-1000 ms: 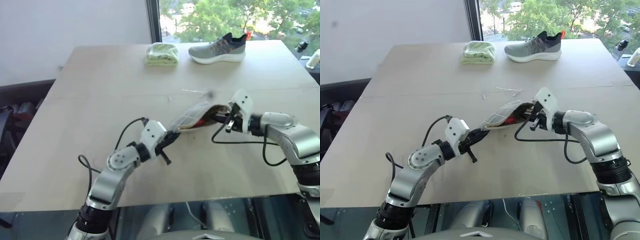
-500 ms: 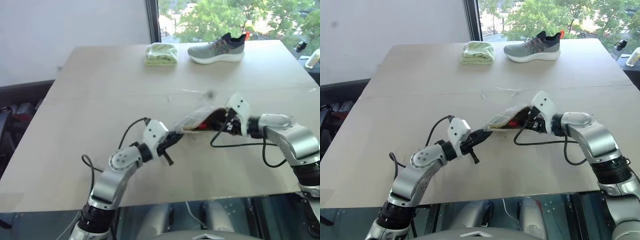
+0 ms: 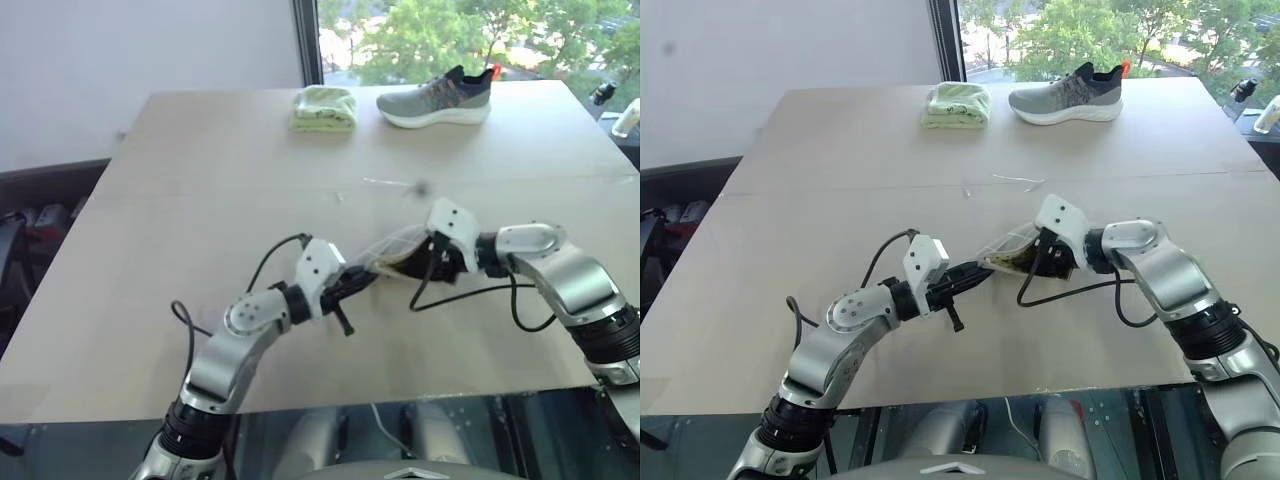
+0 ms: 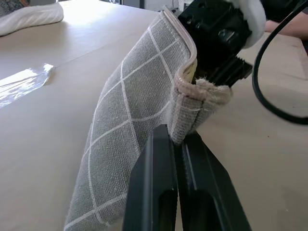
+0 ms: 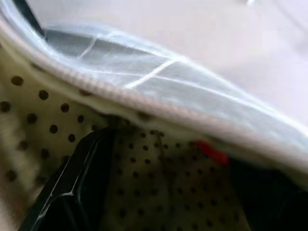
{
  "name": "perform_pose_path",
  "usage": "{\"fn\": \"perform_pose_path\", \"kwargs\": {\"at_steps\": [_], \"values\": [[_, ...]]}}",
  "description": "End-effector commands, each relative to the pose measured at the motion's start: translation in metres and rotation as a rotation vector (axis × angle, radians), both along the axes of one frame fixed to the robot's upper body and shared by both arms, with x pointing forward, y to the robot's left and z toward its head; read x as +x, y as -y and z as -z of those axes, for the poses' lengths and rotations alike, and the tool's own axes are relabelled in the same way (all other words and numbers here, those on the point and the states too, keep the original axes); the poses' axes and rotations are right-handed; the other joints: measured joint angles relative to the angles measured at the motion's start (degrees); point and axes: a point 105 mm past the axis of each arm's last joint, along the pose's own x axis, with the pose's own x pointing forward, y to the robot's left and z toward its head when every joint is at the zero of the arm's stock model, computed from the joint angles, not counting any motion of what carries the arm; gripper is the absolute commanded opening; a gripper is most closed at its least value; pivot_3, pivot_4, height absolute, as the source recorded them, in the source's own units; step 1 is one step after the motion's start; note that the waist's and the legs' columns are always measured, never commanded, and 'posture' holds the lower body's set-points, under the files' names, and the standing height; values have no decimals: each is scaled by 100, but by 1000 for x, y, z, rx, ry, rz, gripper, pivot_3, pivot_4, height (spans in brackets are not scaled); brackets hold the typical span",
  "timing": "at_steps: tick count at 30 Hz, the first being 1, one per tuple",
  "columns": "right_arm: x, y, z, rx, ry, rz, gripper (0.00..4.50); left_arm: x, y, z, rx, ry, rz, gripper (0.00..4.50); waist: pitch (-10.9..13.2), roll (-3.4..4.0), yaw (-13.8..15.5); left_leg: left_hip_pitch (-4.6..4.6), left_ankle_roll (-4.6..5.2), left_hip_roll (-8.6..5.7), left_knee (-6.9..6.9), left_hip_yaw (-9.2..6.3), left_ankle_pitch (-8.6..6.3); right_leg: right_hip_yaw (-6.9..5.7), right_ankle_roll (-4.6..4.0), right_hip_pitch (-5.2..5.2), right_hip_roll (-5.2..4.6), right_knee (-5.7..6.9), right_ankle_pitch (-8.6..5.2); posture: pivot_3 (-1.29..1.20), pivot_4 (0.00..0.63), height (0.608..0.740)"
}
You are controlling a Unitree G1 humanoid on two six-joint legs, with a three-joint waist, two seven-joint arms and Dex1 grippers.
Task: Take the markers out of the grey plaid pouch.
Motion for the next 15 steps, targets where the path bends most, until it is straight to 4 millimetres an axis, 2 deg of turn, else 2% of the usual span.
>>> {"fn": "perform_pose_path", "kwargs": {"at_steps": [1,4,5,10,12,13,15], "values": [[-3,0,4,-32,6,-34,3649,-3,6,-10,-19,44,35,0,0,0,0,0,0,0,0,1,0,0,0,0,1,0,0,0,150,740],[-6,0,14,-45,-28,-44,3649,-3,7,-9,-15,45,39,0,0,0,2,0,0,0,0,0,0,0,0,0,1,0,0,0,150,740],[-6,0,16,-48,-32,-50,3412,-3,7,-9,-14,45,41,0,0,0,2,0,0,0,0,0,0,0,0,1,1,0,0,0,150,740],[-7,-1,16,-54,-15,-63,1555,-4,6,-3,20,54,42,0,-1,-1,0,4,0,0,0,0,0,1,0,3,0,1,0,0,150,740],[-6,0,14,-58,0,-60,485,-4,4,1,51,66,43,0,0,0,0,5,0,0,0,0,0,1,0,3,0,2,0,0,150,740],[-5,1,13,-62,9,-57,175,-4,3,3,62,69,44,0,0,0,0,5,0,0,0,0,0,1,0,2,0,2,0,0,150,740],[-4,3,9,-70,25,-53,64,-4,2,5,69,68,41,0,0,0,0,4,0,0,0,1,0,1,0,1,1,1,0,0,150,740]]}}
